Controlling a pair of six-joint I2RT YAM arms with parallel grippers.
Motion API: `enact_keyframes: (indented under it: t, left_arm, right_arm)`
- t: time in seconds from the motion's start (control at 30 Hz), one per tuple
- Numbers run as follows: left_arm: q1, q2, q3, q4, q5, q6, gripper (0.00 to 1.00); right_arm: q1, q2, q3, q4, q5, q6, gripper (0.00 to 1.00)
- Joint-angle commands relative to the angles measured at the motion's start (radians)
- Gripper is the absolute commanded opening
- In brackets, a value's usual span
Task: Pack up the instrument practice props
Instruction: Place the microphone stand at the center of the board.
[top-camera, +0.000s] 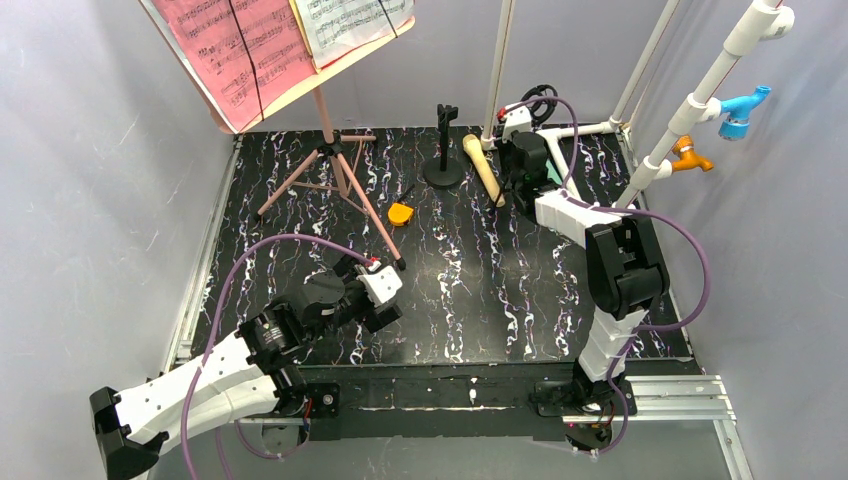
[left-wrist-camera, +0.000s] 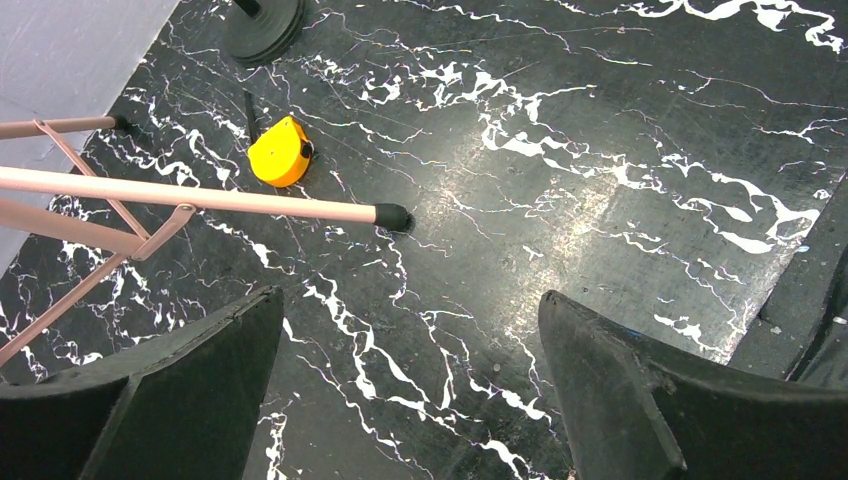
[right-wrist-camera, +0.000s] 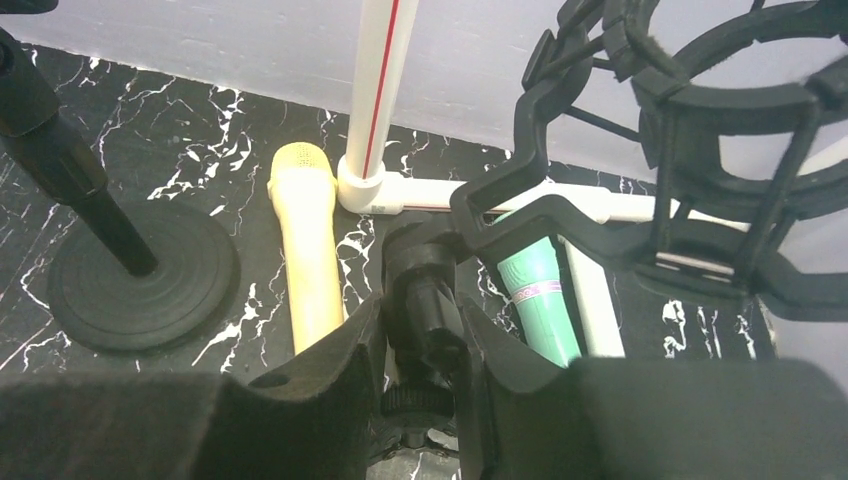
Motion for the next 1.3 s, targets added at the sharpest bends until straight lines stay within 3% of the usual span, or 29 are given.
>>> enact_keyframes:
  t: [0.0,0.33,0.6,0.77,1.0,1.27]
  left_arm:
    - [0.008,-0.008,-0.006,0.014,0.009,0.007,0.98]
    - [0.010,-0.013,-0.005,0.011,0.009,0.007,0.98]
    - [0.011,-0.019,-0.003,0.008,0.008,0.007,0.98]
    - [0.013,-0.023,-0.003,0.005,0.004,0.007,0.98]
    - [0.015,-0.028,-0.001,0.002,0.000,0.008,0.98]
    - [0.018,-0.033,0.000,-0.007,0.002,0.009,0.98]
  right_arm:
    - [-0.022,-0.050,-0.003,0.088,-0.015,0.031,0.39]
    - [-0.048,-0.083,-0.044,0.037,-0.077,0.038,0.58]
    - [-0.048,-0.127,-0.033,-0.074,-0.223,-0.027,0.84]
    - [-0.048,-0.175,-0.037,-0.151,-0.287,-0.059,0.93]
    - [-0.067,-0.274,-0.091,-0.247,-0.354,-0.091,0.97]
    - [-0.162,-0.439,-0.192,-0.418,-0.666,-0.103,0.98]
